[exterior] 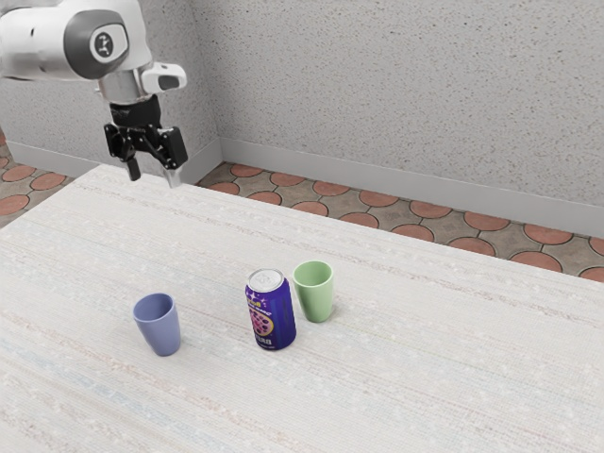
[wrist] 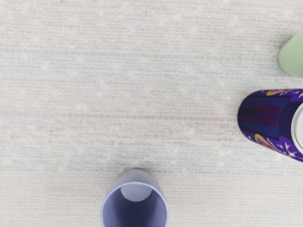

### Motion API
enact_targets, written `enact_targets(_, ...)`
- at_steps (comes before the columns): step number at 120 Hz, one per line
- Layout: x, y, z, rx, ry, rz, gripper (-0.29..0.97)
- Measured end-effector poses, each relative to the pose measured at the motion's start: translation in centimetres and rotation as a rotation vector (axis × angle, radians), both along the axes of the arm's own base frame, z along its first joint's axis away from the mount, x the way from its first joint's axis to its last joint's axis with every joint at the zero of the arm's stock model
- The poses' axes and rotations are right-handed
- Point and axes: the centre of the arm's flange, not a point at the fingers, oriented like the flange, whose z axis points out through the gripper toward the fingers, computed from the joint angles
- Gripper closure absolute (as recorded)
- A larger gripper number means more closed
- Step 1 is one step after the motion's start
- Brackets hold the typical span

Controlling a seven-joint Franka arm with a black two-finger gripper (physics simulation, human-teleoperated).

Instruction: Place the left cup onto the right cup

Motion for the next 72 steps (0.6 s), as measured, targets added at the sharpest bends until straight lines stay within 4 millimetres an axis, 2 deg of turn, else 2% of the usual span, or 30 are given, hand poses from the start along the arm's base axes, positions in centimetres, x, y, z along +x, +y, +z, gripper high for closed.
enact_targets(43, 1.6, 0.2, -9.4, -0.009, 0.047, -0.001, 0.02)
enact_targets(59, 1.9, 0.4, -11.3, -0.008, 0.04, 0.001, 0.02)
enact_targets(72, 2.1, 1.1, -11.7, -0.006, 0.026, 0.008, 0.02)
